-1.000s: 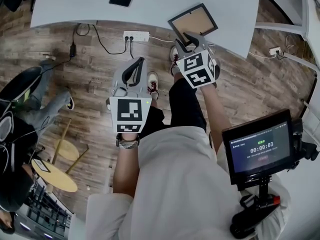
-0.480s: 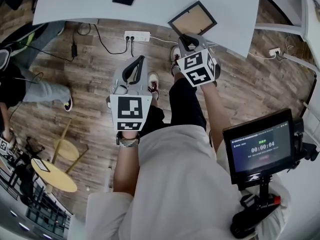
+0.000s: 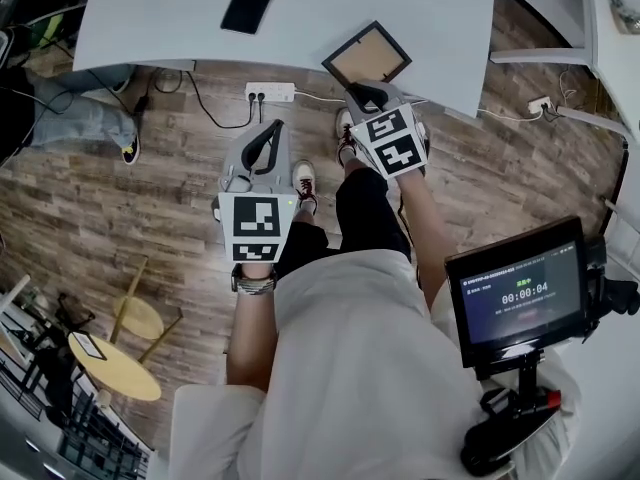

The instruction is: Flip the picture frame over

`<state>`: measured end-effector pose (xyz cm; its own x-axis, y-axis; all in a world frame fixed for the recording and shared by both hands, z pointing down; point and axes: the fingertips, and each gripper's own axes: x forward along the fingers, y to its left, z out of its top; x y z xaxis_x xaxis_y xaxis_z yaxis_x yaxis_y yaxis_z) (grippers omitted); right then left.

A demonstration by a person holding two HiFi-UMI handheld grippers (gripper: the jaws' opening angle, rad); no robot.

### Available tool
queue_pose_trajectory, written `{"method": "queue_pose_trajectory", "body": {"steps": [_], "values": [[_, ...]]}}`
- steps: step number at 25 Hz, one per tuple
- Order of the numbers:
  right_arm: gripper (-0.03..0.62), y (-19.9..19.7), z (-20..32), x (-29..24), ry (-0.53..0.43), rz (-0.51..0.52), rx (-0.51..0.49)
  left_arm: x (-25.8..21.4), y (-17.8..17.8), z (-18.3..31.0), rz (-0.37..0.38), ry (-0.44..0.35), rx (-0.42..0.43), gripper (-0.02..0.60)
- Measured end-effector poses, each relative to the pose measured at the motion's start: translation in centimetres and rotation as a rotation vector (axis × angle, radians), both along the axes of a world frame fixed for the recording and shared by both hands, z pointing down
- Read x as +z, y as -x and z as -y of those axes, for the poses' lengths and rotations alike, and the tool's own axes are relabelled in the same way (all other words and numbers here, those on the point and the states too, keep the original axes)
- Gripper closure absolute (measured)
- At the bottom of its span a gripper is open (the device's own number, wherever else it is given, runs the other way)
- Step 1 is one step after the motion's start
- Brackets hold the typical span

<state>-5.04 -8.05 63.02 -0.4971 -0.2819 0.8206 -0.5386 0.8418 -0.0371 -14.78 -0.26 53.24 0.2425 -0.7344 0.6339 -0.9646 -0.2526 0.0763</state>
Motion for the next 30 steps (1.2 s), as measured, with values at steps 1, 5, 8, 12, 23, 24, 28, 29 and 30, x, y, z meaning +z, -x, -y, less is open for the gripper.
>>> {"method": "queue_pose_trajectory", "body": {"steps": [1, 5, 8, 12, 23, 24, 28, 29, 30], "values": [[0.545, -0.1, 0.0, -0.6, 0.013, 0.02, 0.012, -0.4, -0.1, 0.1, 0.002, -0.003, 0.001, 0.577], [0.543, -1.1, -0.1, -4.9, 0.037, 0.084, 0.041, -4.1, -1.1, 0.6, 0.02, -0.034, 0.004, 0.577], [0.543, -1.1, 0.1, -7.0, 0.066, 0.147, 0.074, -5.6, -1.6, 1.2, 0.024, -0.06, 0.018, 0.577], [0.543, -0.6, 0.7, -8.8, 0.119, 0.249, 0.125, -6.3, -2.0, 2.1, 0.022, -0.078, 0.03, 0.577], [0.542, 4.2, 1.9, -13.1, 0.295, 0.566, 0.236, -8.3, 0.1, 3.9, 0.051, -0.123, 0.034, 0.577], [0.543, 4.1, 2.1, -13.7, 0.322, 0.617, 0.261, -8.6, -0.1, 4.0, 0.053, -0.127, 0.036, 0.577], [0.545, 3.1, 2.8, -15.0, 0.443, 0.801, 0.365, -9.5, -0.9, 4.5, 0.069, -0.137, 0.043, 0.577], [0.545, 2.7, 3.0, -15.1, 0.47, 0.836, 0.391, -9.9, -1.2, 4.6, 0.073, -0.14, 0.045, 0.577], [0.545, 2.3, 3.1, -15.1, 0.495, 0.861, 0.415, -10.2, -1.3, 4.8, 0.076, -0.142, 0.046, 0.577]]}}
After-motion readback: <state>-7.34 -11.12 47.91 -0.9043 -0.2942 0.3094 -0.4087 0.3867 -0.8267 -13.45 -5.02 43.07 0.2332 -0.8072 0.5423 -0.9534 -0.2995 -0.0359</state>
